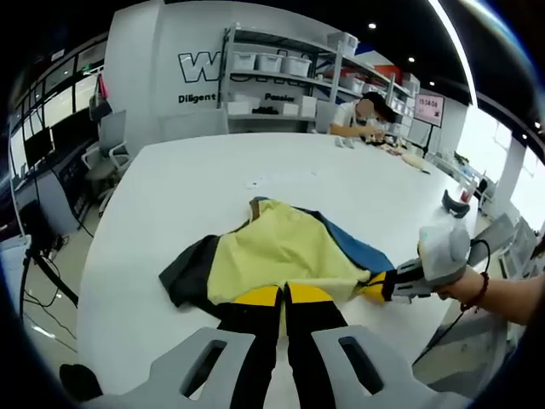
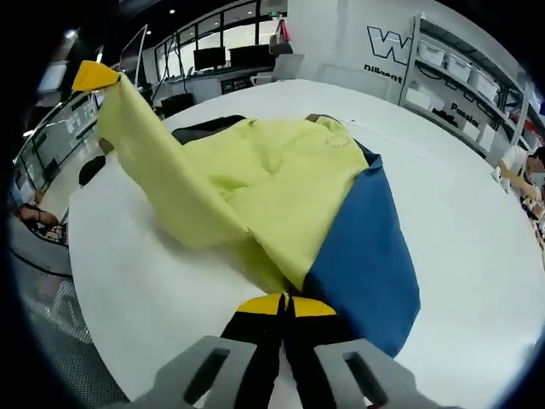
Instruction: Fold the garment on the visible template until the final outline fits inside the template.
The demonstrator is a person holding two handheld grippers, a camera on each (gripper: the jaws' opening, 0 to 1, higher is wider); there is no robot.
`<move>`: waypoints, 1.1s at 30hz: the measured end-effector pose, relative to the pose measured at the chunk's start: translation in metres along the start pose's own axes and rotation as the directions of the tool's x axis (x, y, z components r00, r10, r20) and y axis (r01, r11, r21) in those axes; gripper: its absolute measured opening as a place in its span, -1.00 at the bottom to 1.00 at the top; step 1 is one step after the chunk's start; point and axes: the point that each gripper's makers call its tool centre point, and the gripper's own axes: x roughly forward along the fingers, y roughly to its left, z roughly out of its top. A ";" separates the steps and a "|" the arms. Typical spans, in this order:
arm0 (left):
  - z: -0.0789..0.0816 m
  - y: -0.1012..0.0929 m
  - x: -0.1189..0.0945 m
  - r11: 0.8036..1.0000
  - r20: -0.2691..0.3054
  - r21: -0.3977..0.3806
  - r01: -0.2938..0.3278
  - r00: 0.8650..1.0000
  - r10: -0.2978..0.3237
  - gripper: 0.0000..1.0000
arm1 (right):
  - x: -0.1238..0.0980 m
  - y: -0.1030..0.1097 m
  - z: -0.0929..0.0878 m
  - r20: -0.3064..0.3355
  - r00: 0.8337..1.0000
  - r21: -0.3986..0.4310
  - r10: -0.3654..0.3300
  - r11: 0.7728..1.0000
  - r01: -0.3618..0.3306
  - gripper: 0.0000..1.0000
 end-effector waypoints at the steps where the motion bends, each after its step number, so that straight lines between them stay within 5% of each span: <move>1: -0.001 0.001 0.000 1.000 -0.004 -0.001 -0.003 1.000 0.003 -0.96 | -0.006 0.004 -0.001 0.001 1.000 0.009 0.029 1.000 -0.029 -1.00; 11: -0.032 0.013 -0.010 0.999 -0.118 -0.036 -0.031 0.993 0.027 -0.96 | -0.048 0.014 -0.022 -0.100 0.992 -0.143 0.080 0.985 -0.094 -1.00; 16: -0.056 0.018 -0.017 0.998 -0.201 -0.045 -0.049 0.979 0.039 -0.96 | -0.066 0.020 -0.025 -0.103 0.990 -0.141 0.101 0.983 -0.115 -1.00; 20: -0.089 0.024 -0.024 0.996 -0.322 -0.054 -0.072 0.945 0.051 -0.96 | -0.074 0.027 -0.031 -0.123 0.986 -0.164 0.110 0.978 -0.129 -1.00; 25: -0.109 0.025 -0.029 0.996 -0.362 -0.035 -0.085 0.930 0.067 -0.96 | -0.079 0.038 -0.039 -0.158 0.979 -0.210 0.133 0.964 -0.164 -1.00; 30: -0.135 0.027 -0.032 0.994 -0.439 -0.041 -0.098 0.896 0.070 -0.96 | -0.079 0.047 -0.048 -0.191 0.971 -0.256 0.147 0.947 -0.194 -1.00; 33: -0.146 0.027 -0.030 0.994 -0.455 -0.044 -0.103 0.887 0.072 -0.95 | -0.076 0.047 -0.055 -0.211 0.967 -0.252 0.141 0.948 -0.194 -1.00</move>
